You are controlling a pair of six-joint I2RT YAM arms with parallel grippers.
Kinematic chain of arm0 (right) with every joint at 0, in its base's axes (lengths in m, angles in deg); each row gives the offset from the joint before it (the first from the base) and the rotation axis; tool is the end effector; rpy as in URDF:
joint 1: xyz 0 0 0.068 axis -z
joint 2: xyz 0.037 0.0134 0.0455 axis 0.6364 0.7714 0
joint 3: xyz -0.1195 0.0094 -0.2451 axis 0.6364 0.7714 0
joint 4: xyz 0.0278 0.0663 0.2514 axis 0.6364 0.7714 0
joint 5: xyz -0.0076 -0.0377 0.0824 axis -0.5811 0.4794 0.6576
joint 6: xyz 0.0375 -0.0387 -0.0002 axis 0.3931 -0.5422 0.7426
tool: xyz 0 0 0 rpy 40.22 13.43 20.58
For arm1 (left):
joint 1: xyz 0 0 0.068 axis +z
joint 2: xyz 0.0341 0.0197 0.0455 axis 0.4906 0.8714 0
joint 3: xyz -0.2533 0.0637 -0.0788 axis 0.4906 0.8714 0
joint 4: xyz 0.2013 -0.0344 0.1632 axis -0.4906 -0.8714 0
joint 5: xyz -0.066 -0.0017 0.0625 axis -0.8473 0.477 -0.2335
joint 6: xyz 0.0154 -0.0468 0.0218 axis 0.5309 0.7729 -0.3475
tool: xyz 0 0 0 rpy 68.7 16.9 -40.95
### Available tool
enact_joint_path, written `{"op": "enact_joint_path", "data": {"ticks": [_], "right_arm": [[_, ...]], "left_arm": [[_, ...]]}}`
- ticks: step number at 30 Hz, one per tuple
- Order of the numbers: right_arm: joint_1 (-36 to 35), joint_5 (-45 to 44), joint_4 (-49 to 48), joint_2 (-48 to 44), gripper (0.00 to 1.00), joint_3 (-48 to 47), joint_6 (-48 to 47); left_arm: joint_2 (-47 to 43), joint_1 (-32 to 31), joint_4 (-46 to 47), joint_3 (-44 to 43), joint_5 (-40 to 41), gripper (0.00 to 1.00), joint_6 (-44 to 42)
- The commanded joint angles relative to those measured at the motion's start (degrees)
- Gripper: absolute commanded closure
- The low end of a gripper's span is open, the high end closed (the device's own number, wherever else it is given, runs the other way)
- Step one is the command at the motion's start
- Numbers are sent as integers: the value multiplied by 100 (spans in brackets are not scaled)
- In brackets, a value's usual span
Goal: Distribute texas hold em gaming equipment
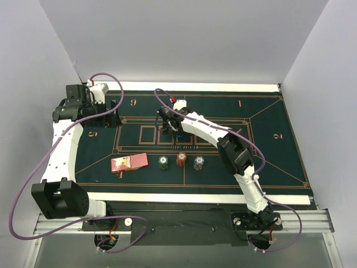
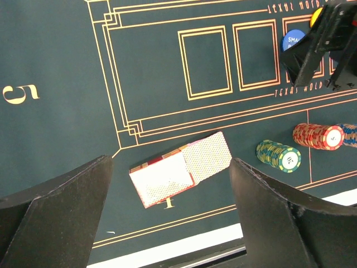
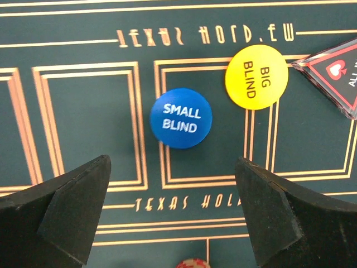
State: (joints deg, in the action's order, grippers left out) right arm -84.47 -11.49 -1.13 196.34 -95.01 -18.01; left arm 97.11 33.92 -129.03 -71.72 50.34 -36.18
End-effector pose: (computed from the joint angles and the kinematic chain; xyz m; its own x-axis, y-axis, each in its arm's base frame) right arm 0.3635 0.3447 0.2084 -0.7443 0.1179 -0.6574 -0.0169 0.9807 0.1950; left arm 0.2847 0.0112 0.3547 -0.7640 0.0007 -0.6452 0.1764 0.9621 -0.2079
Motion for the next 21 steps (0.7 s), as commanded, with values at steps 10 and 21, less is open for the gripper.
{"op": "enact_joint_path", "data": {"ticks": [10,21], "right_arm": [[250,429,-229,480,15,6,218],[408,377,-237,840,27,-170,254]], "left_arm": [[-29,83,-37,-556,-237,3,89],[-82,170,-160,-617,-334,3,37]]}}
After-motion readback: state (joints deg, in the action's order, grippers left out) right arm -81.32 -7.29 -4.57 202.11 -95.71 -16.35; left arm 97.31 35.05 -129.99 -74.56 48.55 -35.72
